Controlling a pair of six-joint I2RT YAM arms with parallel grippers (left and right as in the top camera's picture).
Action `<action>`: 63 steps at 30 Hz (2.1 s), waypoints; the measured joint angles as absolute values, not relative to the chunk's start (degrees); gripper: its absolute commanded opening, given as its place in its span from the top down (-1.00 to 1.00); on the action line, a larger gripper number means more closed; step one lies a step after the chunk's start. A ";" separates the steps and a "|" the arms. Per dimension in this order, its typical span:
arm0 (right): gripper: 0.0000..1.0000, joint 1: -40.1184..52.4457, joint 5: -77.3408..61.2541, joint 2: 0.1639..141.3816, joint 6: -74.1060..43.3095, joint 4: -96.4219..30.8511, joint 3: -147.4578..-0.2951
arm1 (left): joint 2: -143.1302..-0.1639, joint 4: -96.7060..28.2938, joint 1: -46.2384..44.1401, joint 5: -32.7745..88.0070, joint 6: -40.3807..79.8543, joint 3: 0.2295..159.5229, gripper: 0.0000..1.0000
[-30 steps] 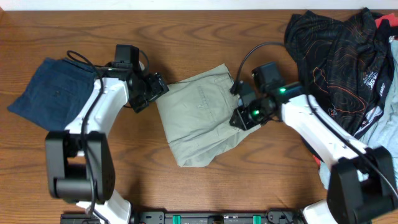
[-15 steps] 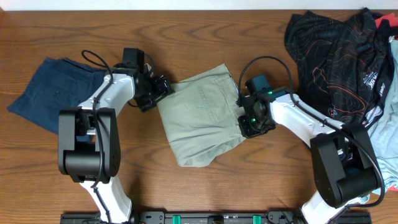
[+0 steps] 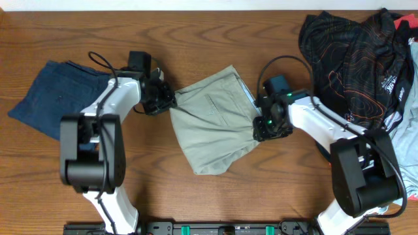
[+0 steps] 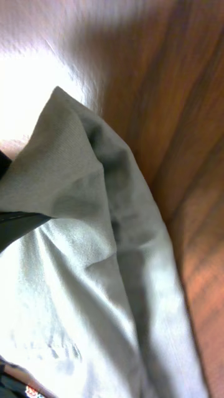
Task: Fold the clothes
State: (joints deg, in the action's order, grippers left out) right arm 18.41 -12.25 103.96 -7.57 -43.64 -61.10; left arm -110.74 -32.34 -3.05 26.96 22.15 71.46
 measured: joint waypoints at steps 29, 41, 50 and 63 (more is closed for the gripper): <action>-0.09 13.78 -9.37 96.99 -8.58 -46.76 -61.49 | -102.48 -38.85 37.41 15.86 20.69 85.93 0.81; -0.09 13.78 -9.37 96.99 -8.58 -46.72 -61.49 | -103.42 -39.55 43.09 13.26 22.61 85.84 -0.66; -0.12 13.74 -9.39 96.99 -8.58 -46.70 -61.49 | -103.37 -40.64 38.52 23.88 20.75 85.86 -0.80; -0.12 13.74 -9.37 96.99 -8.58 -46.94 -61.49 | -103.39 -49.50 12.49 17.06 11.62 84.66 -0.63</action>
State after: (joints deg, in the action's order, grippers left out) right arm 13.74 -9.37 96.99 -8.58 -46.94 -61.49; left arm -103.39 -49.50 12.49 17.06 11.62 84.66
